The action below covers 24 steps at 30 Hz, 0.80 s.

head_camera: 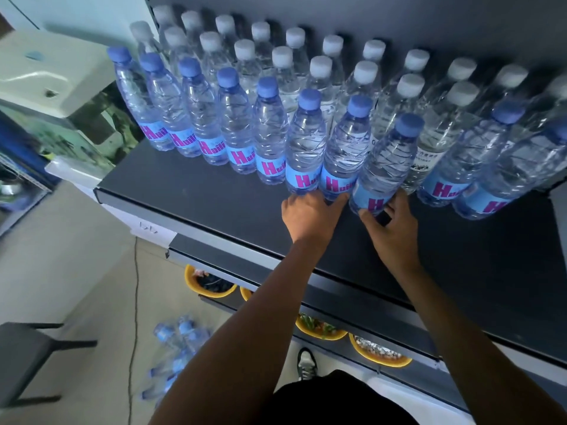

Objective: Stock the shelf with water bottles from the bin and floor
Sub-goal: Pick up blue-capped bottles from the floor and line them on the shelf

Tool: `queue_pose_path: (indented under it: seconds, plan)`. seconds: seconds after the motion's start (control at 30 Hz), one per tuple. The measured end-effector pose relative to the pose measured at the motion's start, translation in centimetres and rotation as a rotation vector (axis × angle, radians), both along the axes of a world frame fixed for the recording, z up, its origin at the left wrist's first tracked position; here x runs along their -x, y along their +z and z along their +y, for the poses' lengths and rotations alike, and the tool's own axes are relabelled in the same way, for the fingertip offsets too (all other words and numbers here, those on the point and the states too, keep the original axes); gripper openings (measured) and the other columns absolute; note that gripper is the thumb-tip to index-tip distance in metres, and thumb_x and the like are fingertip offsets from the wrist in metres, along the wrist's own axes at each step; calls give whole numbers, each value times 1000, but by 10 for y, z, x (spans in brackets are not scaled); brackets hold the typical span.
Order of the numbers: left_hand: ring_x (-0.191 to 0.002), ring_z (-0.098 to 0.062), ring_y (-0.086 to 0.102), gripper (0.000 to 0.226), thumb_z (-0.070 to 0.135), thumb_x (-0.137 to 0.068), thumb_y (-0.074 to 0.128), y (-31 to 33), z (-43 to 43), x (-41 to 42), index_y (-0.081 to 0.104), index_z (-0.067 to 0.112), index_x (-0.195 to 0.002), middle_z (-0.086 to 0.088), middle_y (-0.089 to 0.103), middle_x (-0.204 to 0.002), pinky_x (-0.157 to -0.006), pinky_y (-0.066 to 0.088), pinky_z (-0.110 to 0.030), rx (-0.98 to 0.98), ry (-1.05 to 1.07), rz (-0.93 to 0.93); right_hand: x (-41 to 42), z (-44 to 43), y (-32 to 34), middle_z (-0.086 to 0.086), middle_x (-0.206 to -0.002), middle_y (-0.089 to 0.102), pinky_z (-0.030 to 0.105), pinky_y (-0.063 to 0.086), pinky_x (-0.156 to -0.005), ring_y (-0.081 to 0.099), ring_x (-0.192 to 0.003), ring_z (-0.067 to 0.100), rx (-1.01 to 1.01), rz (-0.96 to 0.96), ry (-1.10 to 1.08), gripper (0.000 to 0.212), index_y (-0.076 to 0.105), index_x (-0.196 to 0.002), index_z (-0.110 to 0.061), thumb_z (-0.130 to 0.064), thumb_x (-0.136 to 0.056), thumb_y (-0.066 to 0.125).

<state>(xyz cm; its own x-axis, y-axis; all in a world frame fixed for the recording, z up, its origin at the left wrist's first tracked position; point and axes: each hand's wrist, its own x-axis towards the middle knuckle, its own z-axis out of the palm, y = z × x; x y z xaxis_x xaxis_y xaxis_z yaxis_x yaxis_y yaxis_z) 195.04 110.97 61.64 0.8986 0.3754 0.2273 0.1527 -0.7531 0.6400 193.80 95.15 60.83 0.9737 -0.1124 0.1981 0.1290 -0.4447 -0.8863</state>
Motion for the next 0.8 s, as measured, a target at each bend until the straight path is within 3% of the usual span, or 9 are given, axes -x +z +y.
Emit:
queue_pose_path:
  seconds: [0.1,0.23,0.37,0.43,0.57,0.8]
  plan:
    - [-80,-28,66,58,71,-84,64,0,0,0,66,15,-68,-5,69,-71,-85,47,-37,-5,-11,22,0,1,1,1,-130,65,8,45,-97,61,-117,-4,-5,0,-4,60,50,-139,-14,-11,-87,79]
    - [-69,-26,63,56,65,-82,68,1,4,3,48,21,-55,1,61,-58,-81,50,-36,66,-38,9,0,4,1,4,-131,56,29,53,-101,60,-121,12,-9,-20,-50,69,48,-136,-18,-23,-79,87]
    - [-68,-25,59,45,50,-85,71,-1,6,4,51,22,-57,4,60,-59,-83,51,-37,80,-72,-3,0,8,2,2,-130,50,46,52,-103,55,-123,20,41,-47,-92,75,46,-135,-14,-35,-75,85]
    - [-65,-23,55,52,52,-84,74,-1,7,4,43,24,-53,6,52,-56,-79,50,-36,89,-81,-3,2,10,2,4,-128,50,52,50,-102,51,-123,24,99,-66,-112,77,47,-133,-10,-44,-73,81]
    - [-59,-24,48,67,61,-80,76,0,6,3,29,24,-48,5,42,-50,-72,48,-36,55,-63,-1,1,9,0,9,-132,49,55,45,-106,46,-127,26,138,-58,-123,80,46,-136,-7,-45,-74,79]
    - [-63,-24,57,54,52,-83,76,-1,6,5,41,24,-52,6,51,-53,-74,53,-38,92,-67,-24,-2,8,-1,11,-135,51,53,46,-106,49,-129,27,134,-79,-76,81,46,-138,-4,-48,-77,75]
